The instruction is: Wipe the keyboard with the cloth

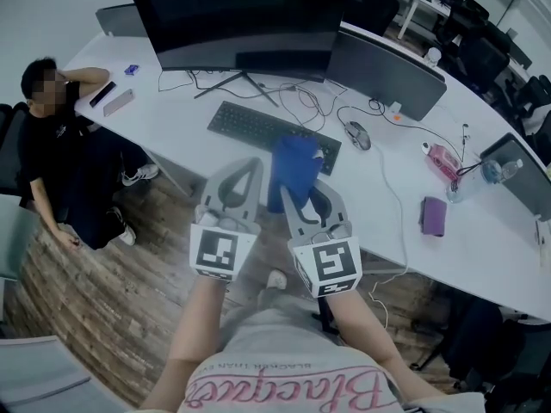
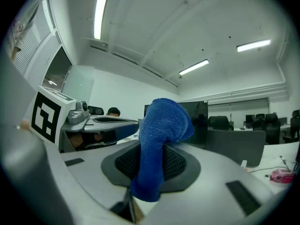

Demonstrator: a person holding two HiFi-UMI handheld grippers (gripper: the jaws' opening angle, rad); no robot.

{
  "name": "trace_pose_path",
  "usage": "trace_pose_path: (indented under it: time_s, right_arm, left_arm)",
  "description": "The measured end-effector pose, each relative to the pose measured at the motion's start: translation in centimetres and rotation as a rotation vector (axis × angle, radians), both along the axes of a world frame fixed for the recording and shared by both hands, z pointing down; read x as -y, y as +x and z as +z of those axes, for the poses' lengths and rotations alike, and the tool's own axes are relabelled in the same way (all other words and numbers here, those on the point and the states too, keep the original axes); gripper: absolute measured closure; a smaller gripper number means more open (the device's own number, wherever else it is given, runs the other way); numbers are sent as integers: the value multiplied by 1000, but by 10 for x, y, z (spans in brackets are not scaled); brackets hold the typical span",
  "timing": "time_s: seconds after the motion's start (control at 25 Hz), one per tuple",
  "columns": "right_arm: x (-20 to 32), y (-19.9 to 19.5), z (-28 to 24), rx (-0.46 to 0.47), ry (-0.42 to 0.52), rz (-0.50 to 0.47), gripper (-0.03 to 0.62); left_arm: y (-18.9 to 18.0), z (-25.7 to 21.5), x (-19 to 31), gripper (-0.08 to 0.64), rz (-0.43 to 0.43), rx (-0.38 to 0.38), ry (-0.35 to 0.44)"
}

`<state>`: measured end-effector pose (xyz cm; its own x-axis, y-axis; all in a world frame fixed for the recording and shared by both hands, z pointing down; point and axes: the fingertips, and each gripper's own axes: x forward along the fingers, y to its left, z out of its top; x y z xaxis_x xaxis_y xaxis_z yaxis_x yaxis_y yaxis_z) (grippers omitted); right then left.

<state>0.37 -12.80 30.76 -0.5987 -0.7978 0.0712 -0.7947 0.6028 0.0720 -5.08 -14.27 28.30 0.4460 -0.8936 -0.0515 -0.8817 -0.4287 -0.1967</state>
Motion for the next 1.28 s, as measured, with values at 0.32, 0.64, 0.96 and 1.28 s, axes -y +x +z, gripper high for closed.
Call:
trace_pose_path:
  time_s: [0.32,0.64,0.96,1.28]
  right_arm:
    - [54,-3,16,-6,-27,-32,505]
    - [88,-16,30,17,-72,-41,505]
    - [123,-32,35,18,-86,-3,505]
    - [172,-77,41,27,-115,42,505]
  left_arm:
    - [0,18,52,555,-10,15,-30]
    - [-13,27,87,555,-23,24,-44]
    - [-38,36,123,555,-2,8,-67]
    - [-80,48,174,555,54,20,-94]
